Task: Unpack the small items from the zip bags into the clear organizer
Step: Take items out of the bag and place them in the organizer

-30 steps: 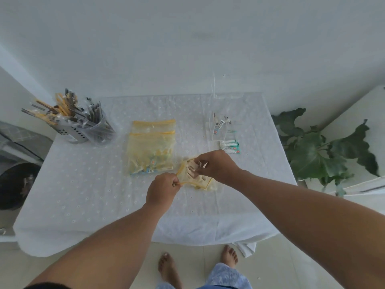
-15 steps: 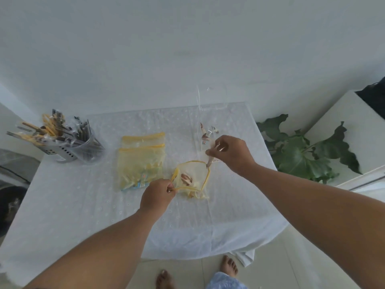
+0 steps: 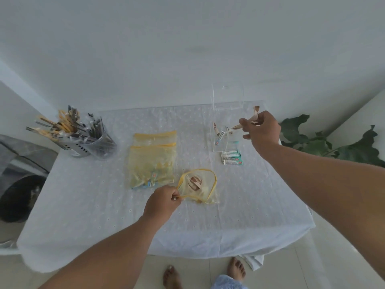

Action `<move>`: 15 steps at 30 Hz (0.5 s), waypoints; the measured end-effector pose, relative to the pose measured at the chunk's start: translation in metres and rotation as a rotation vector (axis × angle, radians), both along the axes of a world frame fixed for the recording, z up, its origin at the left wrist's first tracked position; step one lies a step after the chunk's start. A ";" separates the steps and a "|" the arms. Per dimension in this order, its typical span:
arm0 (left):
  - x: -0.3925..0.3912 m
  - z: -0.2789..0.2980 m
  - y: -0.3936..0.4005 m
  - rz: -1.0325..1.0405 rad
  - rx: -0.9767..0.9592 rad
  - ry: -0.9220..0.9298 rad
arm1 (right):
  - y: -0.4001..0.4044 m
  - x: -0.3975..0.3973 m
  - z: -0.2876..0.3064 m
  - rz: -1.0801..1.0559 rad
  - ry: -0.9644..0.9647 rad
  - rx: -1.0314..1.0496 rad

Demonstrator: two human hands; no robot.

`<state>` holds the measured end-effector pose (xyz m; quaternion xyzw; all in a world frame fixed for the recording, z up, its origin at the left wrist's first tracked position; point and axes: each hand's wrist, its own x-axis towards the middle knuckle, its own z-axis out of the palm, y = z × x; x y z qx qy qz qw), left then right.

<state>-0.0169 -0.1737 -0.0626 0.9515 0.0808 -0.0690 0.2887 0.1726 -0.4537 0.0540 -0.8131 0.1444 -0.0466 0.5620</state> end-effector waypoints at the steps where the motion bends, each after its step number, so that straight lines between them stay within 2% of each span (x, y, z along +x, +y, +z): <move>1: 0.000 -0.001 0.002 -0.002 0.000 0.001 | 0.002 0.005 -0.002 -0.022 -0.002 0.004; 7: 0.000 -0.004 0.007 -0.025 -0.001 0.005 | 0.011 0.034 -0.018 -0.062 0.012 -0.006; 11: 0.000 -0.005 0.010 -0.054 -0.007 0.004 | 0.017 0.046 -0.024 -0.041 0.037 -0.207; 15: 0.000 -0.008 0.013 -0.076 -0.011 0.002 | 0.022 0.056 -0.029 -0.022 0.045 -0.307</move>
